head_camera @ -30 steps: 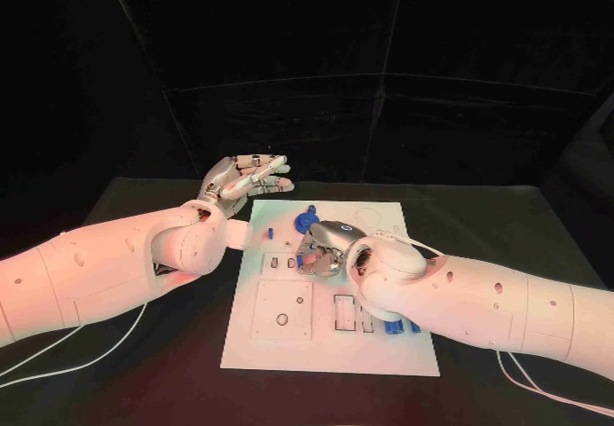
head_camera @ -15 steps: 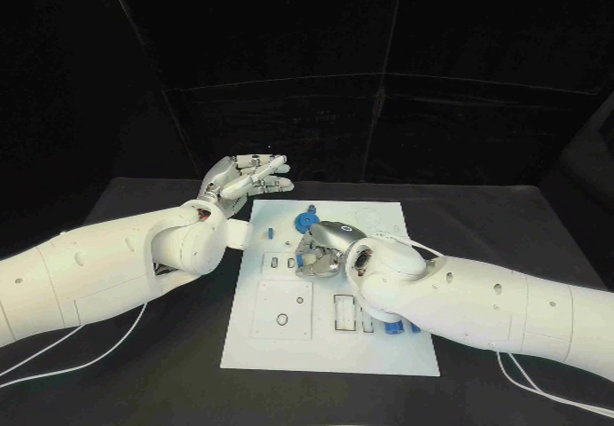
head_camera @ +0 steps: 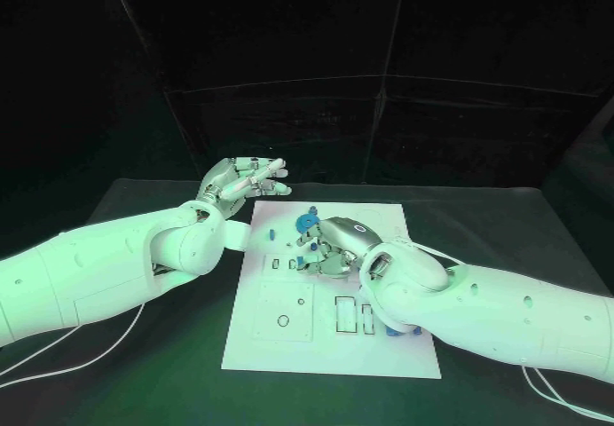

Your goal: Assemble the parts on the task board

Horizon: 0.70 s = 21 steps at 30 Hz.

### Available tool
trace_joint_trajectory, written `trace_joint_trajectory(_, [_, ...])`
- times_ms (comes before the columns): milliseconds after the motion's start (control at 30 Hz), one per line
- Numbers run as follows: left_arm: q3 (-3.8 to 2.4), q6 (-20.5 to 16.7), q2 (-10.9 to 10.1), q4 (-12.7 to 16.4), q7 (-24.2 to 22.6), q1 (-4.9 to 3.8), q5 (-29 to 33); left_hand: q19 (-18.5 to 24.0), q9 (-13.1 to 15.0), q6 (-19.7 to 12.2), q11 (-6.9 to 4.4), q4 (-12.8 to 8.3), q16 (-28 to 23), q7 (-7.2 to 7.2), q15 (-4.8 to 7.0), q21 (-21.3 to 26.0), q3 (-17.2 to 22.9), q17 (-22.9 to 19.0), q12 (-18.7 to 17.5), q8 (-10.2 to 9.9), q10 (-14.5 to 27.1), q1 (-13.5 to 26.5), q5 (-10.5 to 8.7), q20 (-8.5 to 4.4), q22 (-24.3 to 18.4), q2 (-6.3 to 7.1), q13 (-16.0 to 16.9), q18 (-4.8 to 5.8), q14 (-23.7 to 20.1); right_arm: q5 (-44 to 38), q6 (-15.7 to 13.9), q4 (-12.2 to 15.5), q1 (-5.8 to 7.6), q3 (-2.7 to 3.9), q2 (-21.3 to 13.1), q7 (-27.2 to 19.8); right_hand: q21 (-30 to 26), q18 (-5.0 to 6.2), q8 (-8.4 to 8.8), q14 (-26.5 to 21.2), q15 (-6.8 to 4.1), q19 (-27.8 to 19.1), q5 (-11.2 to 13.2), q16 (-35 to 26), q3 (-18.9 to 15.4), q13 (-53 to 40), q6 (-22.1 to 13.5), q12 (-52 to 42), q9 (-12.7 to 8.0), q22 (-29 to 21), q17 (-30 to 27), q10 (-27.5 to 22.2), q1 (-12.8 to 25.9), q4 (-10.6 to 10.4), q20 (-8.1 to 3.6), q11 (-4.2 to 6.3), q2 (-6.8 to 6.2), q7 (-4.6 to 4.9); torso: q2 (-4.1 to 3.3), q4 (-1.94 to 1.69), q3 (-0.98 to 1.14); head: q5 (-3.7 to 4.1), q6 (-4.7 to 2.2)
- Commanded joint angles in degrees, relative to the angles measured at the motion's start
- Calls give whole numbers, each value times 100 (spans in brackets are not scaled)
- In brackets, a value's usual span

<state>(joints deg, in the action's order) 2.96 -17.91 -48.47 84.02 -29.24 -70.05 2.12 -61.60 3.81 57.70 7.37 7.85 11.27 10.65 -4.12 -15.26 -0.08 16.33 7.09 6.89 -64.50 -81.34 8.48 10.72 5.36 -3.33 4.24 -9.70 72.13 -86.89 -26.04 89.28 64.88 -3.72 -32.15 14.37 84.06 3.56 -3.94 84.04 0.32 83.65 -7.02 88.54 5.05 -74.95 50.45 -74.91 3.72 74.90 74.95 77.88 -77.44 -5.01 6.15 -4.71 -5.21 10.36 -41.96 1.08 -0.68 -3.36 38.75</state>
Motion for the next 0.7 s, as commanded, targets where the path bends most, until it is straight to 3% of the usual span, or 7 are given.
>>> trace_joint_trajectory(33, [-5, -127, -65, -8, 466, -8, -705, -452, 25, 190, -132, 166, 344, -83, 179, -271, -174, 253, 115, 43, -387, 280, -16, -182, 122, 184, 59, -80, 646, 210, -458, 194, 48, 32, -248, -1235, 4, -81, -1, 532, 37, 1, -5, 7, -20, -8, -62, 10, 8, 187, 1224, -7, -95, 9, 50, -48, 30, -5, 9, 16, -4, -10, -17])
trace_joint_trajectory(167, [-5, -207, -142, -9, 1090, -8, -1343, -1042, 66, 466, -364, 330, 952, -271, 442, -695, -364, 767, 306, 112, -952, 479, -22, -431, 329, 274, 210, -90, 1404, 905, -206, 353, 151, 203, -625, -1831, -53, -56, -38, 505, 36, -64, -85, -49, -12, 30, -18, 47, 23, 69, 1115, -43, -204, 36, 56, -44, 63, -13, 33, 2, 5, -11, -23])
trace_joint_trajectory(233, [-5, -157, -191, 5, 1474, -9, -1662, -1528, 132, 669, -564, 406, 3777, -450, 680, -1203, -462, 3197, 598, 164, -1452, 510, -15, -644, 611, 311, 454, -31, 1515, 1350, -15, 389, 259, 250, -817, -2000, -130, -23, -107, 477, 21, -148, -145, -108, -9, 63, 105, 80, 45, -88, 1006, -67, -259, 53, 48, -21, 103, -40, 48, -18, 10, -13, -32])
trace_joint_trajectory(300, [-6, 108, -247, 20, 2016, -17, -2139, -1570, 192, 743, -612, 462, 5227, -515, 693, -1451, -521, 4610, 818, 184, -1621, 543, -19, -726, 777, 314, 671, -61, 1591, 1806, 172, 392, 383, 281, -1029, -2118, -182, -2, -127, 459, 10, -203, -172, -146, -11, 105, 144, 124, 47, -191, 940, -99, -288, 65, 39, -9, 124, -51, 68, -8, 16, -32, -18])
trace_joint_trajectory(400, [-6, 853, -286, 41, 3078, -86, -3084, -1560, 309, 822, -681, 642, 5949, -564, 733, -1880, -632, 5326, 1183, 244, -1699, 748, -20, -779, 1159, 275, 1032, -29, 1587, 2362, 298, 375, 544, 307, -1334, -2235, -222, 13, -143, 445, -1, -242, -199, -178, -16, 145, 176, 165, 48, -265, 885, -126, -305, 70, 29, 1, 150, -61, 108, -11, 27, -28, 1])
trace_joint_trajectory(500, [-5, 1485, -277, 43, 3942, -160, -3843, -1687, 519, 892, -740, 827, 6734, -648, 780, -3074, -784, 6131, 1744, 387, -1664, 954, -30, -836, 2540, 259, 1582, 130, 1627, 2656, 289, 346, 630, 317, -1535, -2305, -228, 13, -147, 447, -8, -245, -253, -176, -14, 143, 186, 163, 44, -270, 895, -119, -330, 81, 21, 8, 175, -66, 160, -5, 40, -34, 35])
trace_joint_trajectory(700, [-1, 2001, -108, -27, 4982, -260, -4823, -2060, 1268, 511, -748, 865, 7819, -627, 778, -5573, -1113, 7306, 3855, 920, -911, 1053, -20, -846, 5549, 135, 3816, 488, 1772, 2960, 205, 213, 708, 325, -1721, -2356, -232, 12, -147, 445, -14, -244, -337, -186, -21, 151, 190, 170, 37, -270, 883, -117, -337, 78, 12, 12, 205, -67, 239, -9, 79, -44, 73])
